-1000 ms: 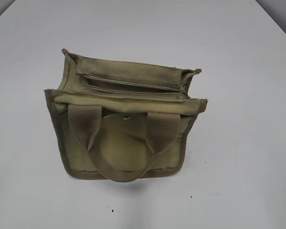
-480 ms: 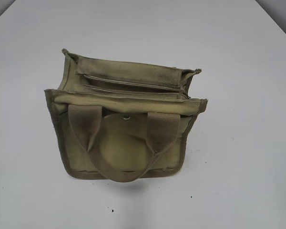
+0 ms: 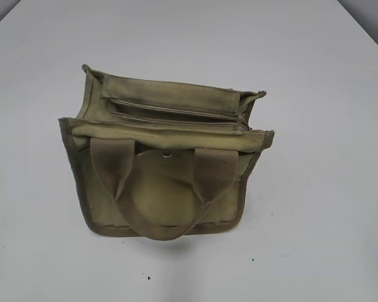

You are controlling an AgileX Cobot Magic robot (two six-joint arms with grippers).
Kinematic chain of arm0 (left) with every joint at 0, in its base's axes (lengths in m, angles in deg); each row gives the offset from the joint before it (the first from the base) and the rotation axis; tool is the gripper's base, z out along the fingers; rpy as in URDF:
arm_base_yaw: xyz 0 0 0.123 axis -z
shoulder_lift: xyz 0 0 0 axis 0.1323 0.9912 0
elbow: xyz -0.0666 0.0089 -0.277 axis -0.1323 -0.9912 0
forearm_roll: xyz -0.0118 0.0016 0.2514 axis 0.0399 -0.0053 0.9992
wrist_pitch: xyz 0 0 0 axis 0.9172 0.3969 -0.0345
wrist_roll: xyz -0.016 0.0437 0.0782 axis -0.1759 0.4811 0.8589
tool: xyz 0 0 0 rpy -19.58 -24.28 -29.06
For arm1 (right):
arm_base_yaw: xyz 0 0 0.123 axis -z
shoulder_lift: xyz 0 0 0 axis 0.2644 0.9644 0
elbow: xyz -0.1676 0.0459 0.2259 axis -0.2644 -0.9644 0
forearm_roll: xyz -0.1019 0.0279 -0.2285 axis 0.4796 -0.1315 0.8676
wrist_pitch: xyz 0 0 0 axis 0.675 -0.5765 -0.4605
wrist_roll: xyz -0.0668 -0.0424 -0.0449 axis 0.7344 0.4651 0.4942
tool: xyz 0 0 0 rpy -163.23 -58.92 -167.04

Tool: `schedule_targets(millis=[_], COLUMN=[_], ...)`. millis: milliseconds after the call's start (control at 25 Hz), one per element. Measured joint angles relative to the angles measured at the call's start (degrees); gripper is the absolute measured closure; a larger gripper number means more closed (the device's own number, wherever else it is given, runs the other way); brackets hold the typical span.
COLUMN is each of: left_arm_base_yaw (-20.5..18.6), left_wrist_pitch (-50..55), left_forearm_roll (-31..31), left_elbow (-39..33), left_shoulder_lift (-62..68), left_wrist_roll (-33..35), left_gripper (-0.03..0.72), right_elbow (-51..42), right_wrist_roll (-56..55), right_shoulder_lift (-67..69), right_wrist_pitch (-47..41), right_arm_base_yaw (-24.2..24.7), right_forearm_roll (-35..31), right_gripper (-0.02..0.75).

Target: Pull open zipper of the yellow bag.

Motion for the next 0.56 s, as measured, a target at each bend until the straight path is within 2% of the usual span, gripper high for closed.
schedule_targets(millis=[560], left_arm_base_yaw=[0.00], left_wrist_pitch=[0.00], left_forearm_roll=[0.00], left_elbow=[0.00], left_shoulder_lift=[0.00], left_wrist_roll=[0.00], left_gripper=[0.204], right_elbow=[0.00], right_wrist_roll=[0.06], right_shoulder_lift=[0.00], right_wrist_pitch=[0.00], right_arm_base_yaw=[0.00], right_forearm_roll=[0.00], right_gripper=[0.156])
